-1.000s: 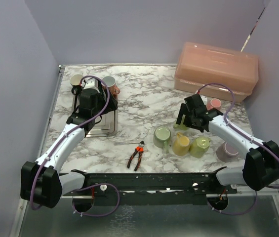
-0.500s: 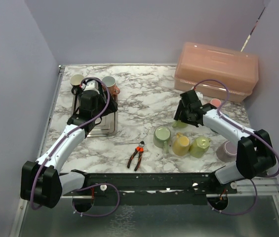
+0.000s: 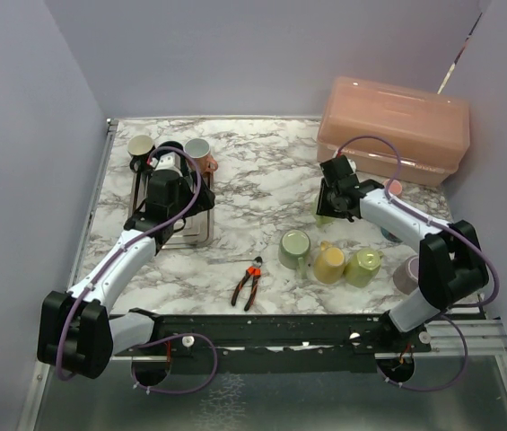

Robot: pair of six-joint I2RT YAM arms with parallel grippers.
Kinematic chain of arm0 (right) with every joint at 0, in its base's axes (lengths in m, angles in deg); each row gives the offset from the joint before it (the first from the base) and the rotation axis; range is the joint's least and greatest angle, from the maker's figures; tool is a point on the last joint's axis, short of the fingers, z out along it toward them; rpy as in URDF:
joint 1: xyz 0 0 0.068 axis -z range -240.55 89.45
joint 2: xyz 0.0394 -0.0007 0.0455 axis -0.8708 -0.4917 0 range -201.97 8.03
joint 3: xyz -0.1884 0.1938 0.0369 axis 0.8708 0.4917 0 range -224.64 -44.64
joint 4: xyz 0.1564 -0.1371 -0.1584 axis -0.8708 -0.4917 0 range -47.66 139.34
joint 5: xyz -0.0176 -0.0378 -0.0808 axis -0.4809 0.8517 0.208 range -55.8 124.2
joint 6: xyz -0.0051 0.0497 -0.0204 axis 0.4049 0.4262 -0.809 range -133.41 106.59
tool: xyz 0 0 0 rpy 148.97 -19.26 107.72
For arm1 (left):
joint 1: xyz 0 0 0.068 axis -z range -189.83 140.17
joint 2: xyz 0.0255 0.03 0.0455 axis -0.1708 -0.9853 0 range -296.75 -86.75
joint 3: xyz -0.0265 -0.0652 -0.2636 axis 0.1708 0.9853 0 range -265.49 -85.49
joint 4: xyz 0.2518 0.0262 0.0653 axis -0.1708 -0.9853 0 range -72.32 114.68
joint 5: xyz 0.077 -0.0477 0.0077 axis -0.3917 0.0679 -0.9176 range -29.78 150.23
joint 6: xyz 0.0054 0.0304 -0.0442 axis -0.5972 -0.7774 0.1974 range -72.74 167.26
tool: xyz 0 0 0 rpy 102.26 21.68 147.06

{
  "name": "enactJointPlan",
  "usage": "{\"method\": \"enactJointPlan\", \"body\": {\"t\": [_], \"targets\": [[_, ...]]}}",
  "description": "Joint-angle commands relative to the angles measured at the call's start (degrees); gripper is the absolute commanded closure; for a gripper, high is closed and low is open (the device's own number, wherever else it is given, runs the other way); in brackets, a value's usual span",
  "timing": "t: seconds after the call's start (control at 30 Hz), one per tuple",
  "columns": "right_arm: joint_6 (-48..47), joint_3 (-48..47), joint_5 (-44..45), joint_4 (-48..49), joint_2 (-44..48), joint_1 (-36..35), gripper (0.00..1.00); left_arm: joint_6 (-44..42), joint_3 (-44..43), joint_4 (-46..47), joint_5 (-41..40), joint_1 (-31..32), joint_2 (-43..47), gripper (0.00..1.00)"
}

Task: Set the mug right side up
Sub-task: Turn over the cup at the center of the board.

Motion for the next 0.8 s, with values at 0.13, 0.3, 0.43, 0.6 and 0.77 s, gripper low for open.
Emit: {"method": "enactJointPlan", "body": {"t": [0.13, 0.3, 0.43, 0.6, 0.77], "targets": [[-3.35, -3.04, 4.72, -3.6, -1.88, -0.15, 0.64, 0.35, 3.02, 4.46, 1.91, -0.03, -0.71, 0.11], [-3.35, -4.35, 4.38, -4.04, -2.97, -0.18, 0.68, 0.17, 3.25, 4.52, 1.93, -0.03, -0.05, 0.11], [-2.69, -7.4, 4.9, -6.68, -6.11, -0.22, 0.71, 0.43, 3.94, 4.53, 1.53, -0.04, 0.71, 0.1], [-1.94, -8.39, 5.68, -7.91, -7.67, -0.24, 0.69, 0.35, 4.29, 4.58, 1.32, -0.01, 0.81, 0.1], [-0.88, -9.67, 7.99, -9.41, -8.87, -0.26, 0.63, 0.35, 4.91, 4.56, 0.7, -0.01, 0.43, 0.1]]}}
